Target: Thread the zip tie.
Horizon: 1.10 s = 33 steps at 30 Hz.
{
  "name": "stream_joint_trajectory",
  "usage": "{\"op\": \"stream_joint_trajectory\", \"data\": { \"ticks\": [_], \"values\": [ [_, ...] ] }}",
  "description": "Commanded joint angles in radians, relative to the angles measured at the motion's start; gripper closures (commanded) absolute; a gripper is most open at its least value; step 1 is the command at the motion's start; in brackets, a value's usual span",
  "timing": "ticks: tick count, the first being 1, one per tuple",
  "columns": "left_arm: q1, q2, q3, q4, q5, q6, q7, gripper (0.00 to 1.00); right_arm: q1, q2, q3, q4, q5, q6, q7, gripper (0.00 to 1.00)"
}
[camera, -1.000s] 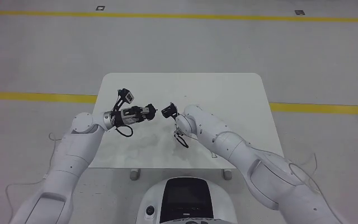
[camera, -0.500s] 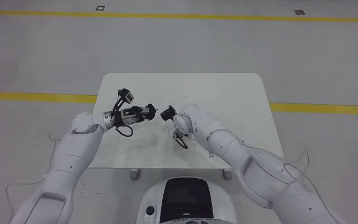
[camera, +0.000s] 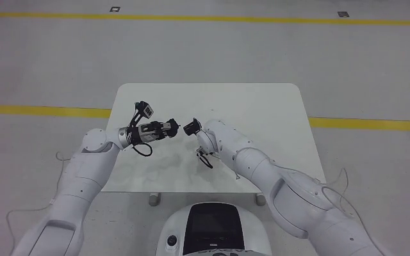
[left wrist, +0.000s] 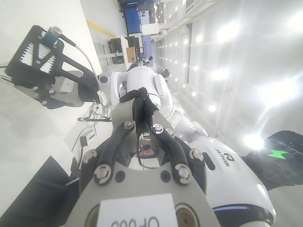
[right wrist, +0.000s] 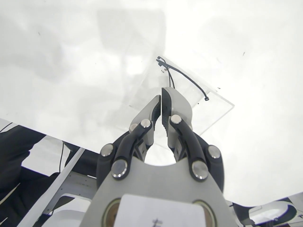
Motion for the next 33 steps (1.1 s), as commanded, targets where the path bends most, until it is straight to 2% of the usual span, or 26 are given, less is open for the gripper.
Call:
{"op": "stream_joint_trajectory", "data": {
  "ticks": [1, 17, 23, 33],
  "values": [
    [0.0, 0.0, 0.0, 0.0, 0.0, 0.0, 0.0, 1.0, 0.001, -0.005, 0.001, 0.011, -0.002, 0.0, -0.002, 0.95],
    [0.0, 0.0, 0.0, 0.0, 0.0, 0.0, 0.0, 1.0, 0.013, -0.044, 0.02, 0.103, -0.009, -0.024, -0.028, 0.93],
    [0.0, 0.0, 0.0, 0.0, 0.0, 0.0, 0.0, 1.0, 0.016, -0.057, 0.024, 0.123, -0.017, -0.03, -0.041, 0.78],
    [0.0, 0.0, 0.0, 0.0, 0.0, 0.0, 0.0, 1.0, 0.021, -0.073, 0.033, 0.147, -0.032, -0.031, -0.052, 0.77]
  ]
}}
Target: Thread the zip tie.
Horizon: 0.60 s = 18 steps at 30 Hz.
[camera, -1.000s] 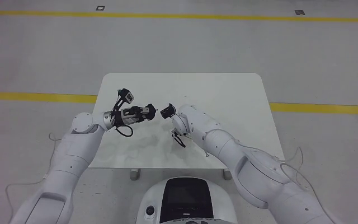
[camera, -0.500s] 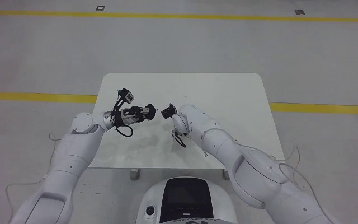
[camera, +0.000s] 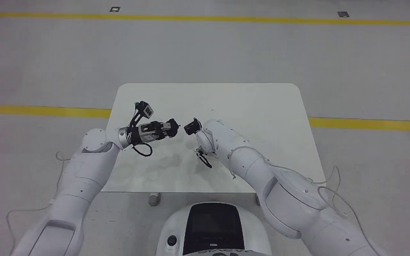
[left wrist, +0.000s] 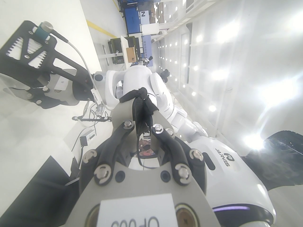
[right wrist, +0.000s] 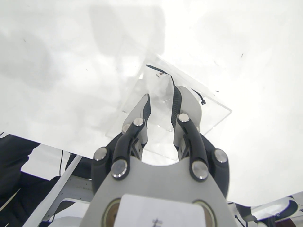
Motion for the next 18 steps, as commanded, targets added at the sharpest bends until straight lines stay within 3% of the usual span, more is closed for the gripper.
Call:
{"op": "stream_joint_trajectory", "data": {
  "ticks": [1, 18],
  "values": [
    [0.0, 0.0, 0.0, 0.0, 0.0, 0.0, 0.0, 1.0, 0.001, -0.003, 0.002, 0.001, -0.003, -0.001, -0.004, 0.77],
    [0.0, 0.0, 0.0, 0.0, 0.0, 0.0, 0.0, 1.0, 0.001, -0.016, 0.023, 0.021, -0.031, 0.013, 0.004, 0.77]
  ]
}}
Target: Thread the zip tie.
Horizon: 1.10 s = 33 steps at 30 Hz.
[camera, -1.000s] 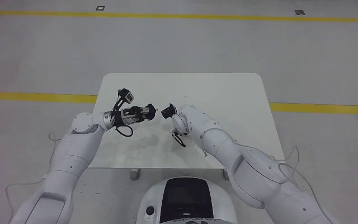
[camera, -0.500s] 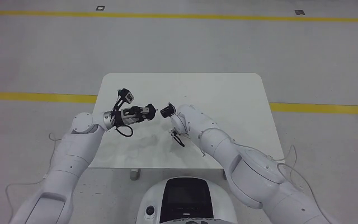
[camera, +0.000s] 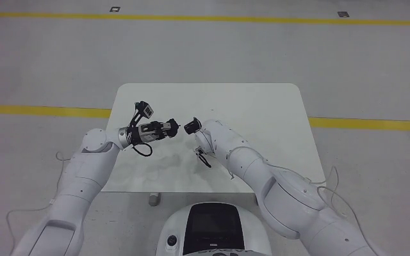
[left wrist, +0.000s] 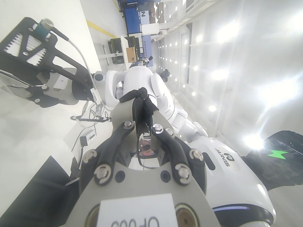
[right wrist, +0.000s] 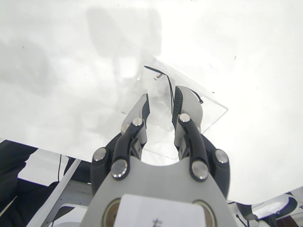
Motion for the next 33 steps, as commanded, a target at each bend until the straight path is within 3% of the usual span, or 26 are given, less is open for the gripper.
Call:
{"op": "stream_joint_trajectory", "data": {
  "ticks": [1, 15, 24, 28, 33],
  "values": [
    [0.0, 0.0, 0.0, 0.0, 0.0, 0.0, 0.0, 1.0, 0.001, -0.002, 0.003, 0.005, 0.001, -0.006, 0.003, 0.77],
    [0.0, 0.0, 0.0, 0.0, 0.0, 0.0, 0.0, 1.0, 0.003, -0.014, 0.016, 0.019, -0.015, -0.029, 0.007, 1.0],
    [0.0, 0.0, 0.0, 0.0, 0.0, 0.0, 0.0, 1.0, 0.003, -0.017, 0.028, 0.028, -0.025, -0.032, 0.005, 1.0],
    [0.0, 0.0, 0.0, 0.0, 0.0, 0.0, 0.0, 1.0, 0.003, -0.019, 0.032, 0.029, -0.031, -0.032, 0.004, 0.89],
    [0.0, 0.0, 0.0, 0.0, 0.0, 0.0, 0.0, 1.0, 0.003, -0.021, 0.038, 0.032, -0.037, -0.032, 0.001, 0.87]
  ]
}}
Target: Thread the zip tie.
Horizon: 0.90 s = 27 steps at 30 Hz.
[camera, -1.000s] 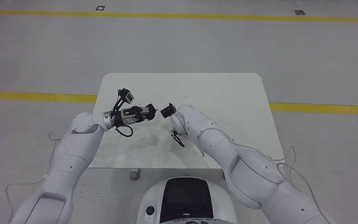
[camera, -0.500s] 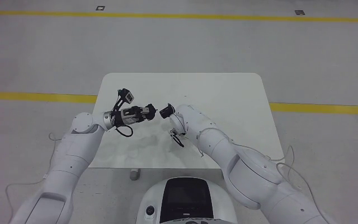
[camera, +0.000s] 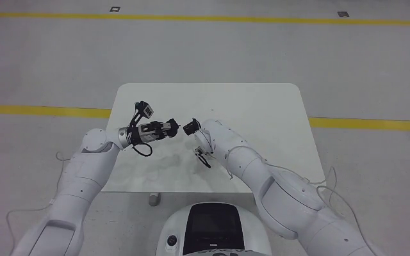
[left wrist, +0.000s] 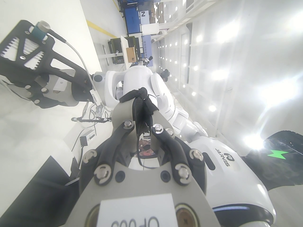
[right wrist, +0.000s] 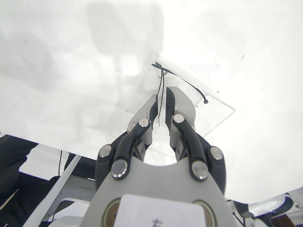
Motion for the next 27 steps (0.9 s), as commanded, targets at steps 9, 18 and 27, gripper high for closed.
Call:
{"op": "stream_joint_trajectory", "data": {
  "ticks": [9, 18, 27],
  "values": [
    [0.0, 0.0, 0.0, 0.0, 0.0, 0.0, 0.0, 1.0, -0.001, -0.003, 0.011, 0.005, -0.012, 0.0, 0.0, 0.89],
    [0.0, 0.0, 0.0, 0.0, 0.0, 0.0, 0.0, 1.0, -0.001, -0.008, 0.018, 0.019, -0.022, 0.001, 0.004, 0.9],
    [0.0, 0.0, 0.0, 0.0, 0.0, 0.0, 0.0, 1.0, 0.002, -0.014, 0.031, 0.04, -0.017, -0.008, 0.01, 0.95]
  ]
}}
